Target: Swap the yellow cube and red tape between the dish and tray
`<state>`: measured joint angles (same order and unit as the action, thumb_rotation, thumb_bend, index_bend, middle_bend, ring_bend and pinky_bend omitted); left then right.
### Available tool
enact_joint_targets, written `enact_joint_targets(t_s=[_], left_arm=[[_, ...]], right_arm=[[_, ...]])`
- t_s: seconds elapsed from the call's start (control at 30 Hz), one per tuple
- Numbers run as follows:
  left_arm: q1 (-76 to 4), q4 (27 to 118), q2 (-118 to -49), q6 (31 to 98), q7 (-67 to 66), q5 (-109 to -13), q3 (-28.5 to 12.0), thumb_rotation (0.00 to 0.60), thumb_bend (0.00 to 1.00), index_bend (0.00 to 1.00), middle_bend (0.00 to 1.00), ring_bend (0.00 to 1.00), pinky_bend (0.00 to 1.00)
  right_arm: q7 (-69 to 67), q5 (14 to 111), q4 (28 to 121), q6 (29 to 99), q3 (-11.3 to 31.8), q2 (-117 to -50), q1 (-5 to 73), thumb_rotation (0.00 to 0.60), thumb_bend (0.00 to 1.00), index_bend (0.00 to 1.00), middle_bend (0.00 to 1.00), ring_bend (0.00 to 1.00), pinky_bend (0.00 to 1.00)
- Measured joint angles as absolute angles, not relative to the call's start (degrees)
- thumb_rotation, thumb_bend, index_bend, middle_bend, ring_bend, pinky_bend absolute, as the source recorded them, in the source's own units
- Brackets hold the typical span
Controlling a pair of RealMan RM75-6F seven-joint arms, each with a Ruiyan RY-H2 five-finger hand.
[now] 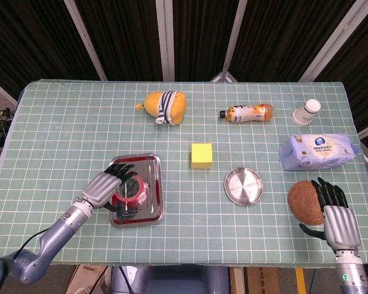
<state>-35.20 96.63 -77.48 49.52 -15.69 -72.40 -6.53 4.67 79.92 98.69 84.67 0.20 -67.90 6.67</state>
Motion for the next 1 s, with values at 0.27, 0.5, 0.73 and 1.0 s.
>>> enact_joint_targets(t_s=[0.27, 0.5, 0.73, 1.0], left_arm=[[-37.32, 91.64, -82.65, 48.99, -16.79, -70.77, -6.31, 0.6, 0.07, 0.14, 0.0, 0.0, 0.04], [-38.22, 88.62, -84.59, 48.87, -16.89, -71.02, -5.62, 0.6, 0.15, 0.15, 0.01, 0.0, 0.15], [-38.28, 86.21, -85.34, 49.76, -15.81, -72.24, -4.96, 0.6, 0.25, 0.22, 0.14, 0.13, 0.27], [-39.13, 84.5, -85.83, 49.0, -13.61, -73.4, -4.62, 0.6, 0.32, 0.33, 0.27, 0.21, 0.33]], right_arm=[[3.54, 78.99, 99.0, 83.0, 1.34, -67.78, 6.73, 0.6, 0.03, 0.0, 0.0, 0.0, 0.0], [2.51, 78.46, 99.07, 82.04, 1.79, -67.83, 6.62, 0.6, 0.03, 0.0, 0.0, 0.0, 0.0], [0.94, 79.22, 98.96, 81.24, 1.39, -67.62, 6.22, 0.6, 0.03, 0.0, 0.0, 0.0, 0.0], [0.18, 79.11, 98.84, 80.81, 1.88, -67.48, 6.01, 0.6, 0.03, 0.0, 0.0, 0.0, 0.0]])
